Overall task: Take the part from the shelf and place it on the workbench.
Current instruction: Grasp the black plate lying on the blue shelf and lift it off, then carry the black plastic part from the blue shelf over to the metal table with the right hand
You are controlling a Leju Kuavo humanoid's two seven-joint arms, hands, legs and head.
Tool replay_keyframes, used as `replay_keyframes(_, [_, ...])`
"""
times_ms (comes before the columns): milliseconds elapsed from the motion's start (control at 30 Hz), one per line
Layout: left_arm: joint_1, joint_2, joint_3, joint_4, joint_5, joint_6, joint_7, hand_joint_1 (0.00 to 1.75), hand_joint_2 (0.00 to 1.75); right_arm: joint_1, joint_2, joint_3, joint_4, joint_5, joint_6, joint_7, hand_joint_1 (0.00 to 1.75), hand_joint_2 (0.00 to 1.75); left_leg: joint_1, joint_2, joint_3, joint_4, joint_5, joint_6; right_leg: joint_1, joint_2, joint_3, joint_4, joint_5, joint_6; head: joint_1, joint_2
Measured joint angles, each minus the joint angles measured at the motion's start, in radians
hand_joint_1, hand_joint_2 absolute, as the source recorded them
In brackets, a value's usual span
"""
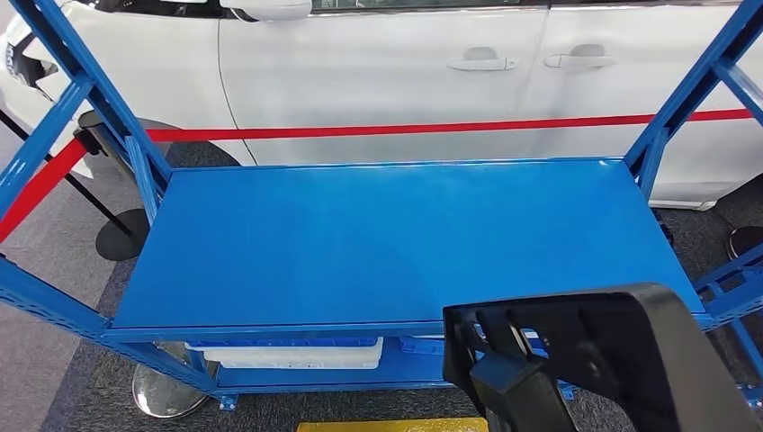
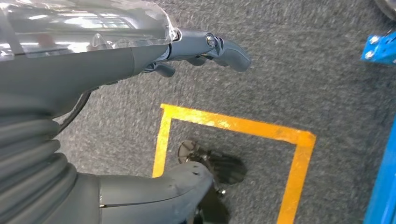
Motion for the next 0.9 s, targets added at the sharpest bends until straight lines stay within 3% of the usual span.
replay_keyframes(67, [0.000,-0.001,0.000,0.000,-0.006,0.000,0.002,0.00,1.75,0.012,0.033,-0.033,0.008,0.022,0.020,-0.008,1.75,1.75,0.003,0.000,-0.004,0.005,-0.006,-0.012,-0.002,-0.001,-0.005,-0.005,0.011,-0.015,0.000,0.000])
replay_keyframes(100, [0.000,-0.002,0.000,0.000,-0.010,-0.002,-0.001,0.00,1.75,0.016,0.046,-0.043,0.011,0.034,0.024,-0.010,1.75,1.75,0.004,0.001,-0.011,0.022,-0.025,-0.017,-0.003,-0.003,-0.009,-0.008,0.016,-0.023,-0.002,0.000])
replay_keyframes(200, [0.000,-0.003,0.000,0.000,-0.021,-0.014,-0.024,0.00,1.75,0.024,0.074,-0.056,0.017,0.072,0.019,-0.016,1.75,1.75,0.007,0.002,-0.066,0.181,-0.142,-0.028,-0.002,-0.007,-0.030,-0.008,0.033,-0.037,-0.008,0.000])
replay_keyframes(233, [0.000,-0.002,0.000,0.000,-0.024,-0.017,-0.033,0.00,1.75,0.026,0.080,-0.058,0.019,0.081,0.014,-0.017,1.75,1.75,0.007,0.002,-0.081,0.238,-0.172,-0.030,0.000,-0.008,-0.040,-0.007,0.038,-0.038,-0.009,0.000])
replay_keyframes(267, [0.000,-0.002,-0.001,0.000,-0.027,-0.021,-0.041,0.00,1.75,0.028,0.085,-0.061,0.022,0.087,0.009,-0.017,1.75,1.75,0.007,0.002,-0.082,0.267,-0.184,-0.030,0.001,-0.008,-0.049,-0.004,0.044,-0.038,-0.009,0.000])
replay_keyframes(300, [0.000,-0.001,-0.002,0.000,-0.031,-0.024,-0.048,0.00,1.75,0.030,0.089,-0.063,0.024,0.090,0.004,-0.017,1.75,1.75,0.007,0.002,-0.063,0.256,-0.178,-0.029,0.003,-0.008,-0.058,-0.002,0.049,-0.037,-0.009,0.000])
replay_keyframes(333, [0.000,0.000,-0.003,0.000,-0.035,-0.027,-0.055,0.00,1.75,0.032,0.093,-0.065,0.026,0.092,-0.001,-0.018,1.75,1.75,0.006,0.002,-0.023,0.203,-0.155,-0.025,0.004,-0.008,-0.066,0.000,0.055,-0.036,-0.009,0.000])
replay_keyframes(400, [-0.003,0.003,-0.004,0.000,-0.039,-0.032,-0.067,0.00,1.75,0.035,0.099,-0.066,0.027,0.094,-0.008,-0.018,1.75,1.75,0.003,0.002,0.074,0.051,-0.109,-0.015,0.007,-0.008,-0.076,0.003,0.067,-0.030,-0.009,0.000])
replay_keyframes(467, [-0.005,0.006,-0.005,0.000,-0.042,-0.034,-0.076,0.00,1.75,0.037,0.104,-0.067,0.027,0.097,-0.012,-0.019,1.75,1.75,-0.004,0.002,0.117,-0.029,-0.090,-0.006,0.007,-0.009,-0.080,0.004,0.079,-0.019,-0.007,0.000])
replay_keyframes(567, [-0.002,0.009,-0.005,0.000,-0.047,-0.035,-0.079,0.00,1.75,0.041,0.106,-0.069,0.027,0.100,-0.015,-0.020,1.75,1.75,-0.008,0.004,0.108,-0.038,-0.068,0.009,0.003,-0.008,-0.081,-0.001,0.094,0.000,-0.006,0.000])
replay_keyframes(600, [-0.002,0.010,-0.005,0.000,-0.048,-0.035,-0.079,0.00,1.75,0.042,0.107,-0.069,0.027,0.100,-0.015,-0.020,1.75,1.75,-0.006,0.006,0.101,-0.041,-0.056,0.016,0.002,-0.006,-0.086,0.009,0.078,0.006,-0.004,0.000])
replay_keyframes(633, [-0.003,0.010,-0.005,0.000,-0.049,-0.035,-0.080,0.00,1.75,0.043,0.108,-0.070,0.027,0.100,-0.015,-0.020,1.75,1.75,-0.003,0.009,0.092,-0.045,-0.044,0.022,0.001,-0.005,-0.097,0.038,0.043,0.011,-0.001,0.000])
replay_keyframes(700, [-0.004,0.011,-0.005,0.000,-0.051,-0.035,-0.080,0.00,1.75,0.045,0.108,-0.070,0.026,0.101,-0.015,-0.020,1.75,1.75,-0.002,0.014,0.065,-0.044,-0.024,0.031,-0.003,-0.004,-0.133,0.152,-0.058,0.019,0.004,0.000])
replay_keyframes(733, [-0.003,0.011,-0.006,0.000,-0.052,-0.035,-0.081,0.00,1.75,0.045,0.108,-0.071,0.026,0.101,-0.014,-0.020,1.75,1.75,-0.003,0.016,0.051,-0.042,-0.016,0.031,-0.004,-0.004,-0.148,0.216,-0.095,0.023,0.006,0.000])
replay_keyframes(767, [-0.003,0.012,-0.006,0.000,-0.053,-0.035,-0.081,0.00,1.75,0.046,0.108,-0.071,0.026,0.101,-0.013,-0.020,1.75,1.75,-0.003,0.017,0.037,-0.038,-0.007,0.031,-0.004,-0.004,-0.152,0.259,-0.110,0.026,0.006,0.000])
replay_keyframes(800, [-0.002,0.012,-0.006,0.000,-0.053,-0.035,-0.080,0.00,1.75,0.046,0.108,-0.072,0.026,0.101,-0.011,-0.020,1.75,1.75,-0.003,0.018,0.023,-0.034,0.000,0.029,-0.005,-0.004,-0.139,0.270,-0.103,0.027,0.006,0.000])
replay_keyframes(833, [-0.002,0.013,-0.006,0.000,-0.054,-0.035,-0.080,0.00,1.75,0.046,0.108,-0.072,0.026,0.100,-0.009,-0.020,1.75,1.75,-0.003,0.018,0.010,-0.028,0.007,0.026,-0.006,-0.004,-0.106,0.243,-0.081,0.027,0.006,0.000])
replay_keyframes(900, [-0.002,0.015,-0.006,0.000,-0.054,-0.038,-0.076,0.00,1.75,0.047,0.108,-0.074,0.026,0.098,0.002,-0.020,1.75,1.75,-0.004,0.017,-0.014,-0.014,0.017,0.019,-0.006,-0.004,0.000,0.108,-0.045,0.022,0.006,0.000])
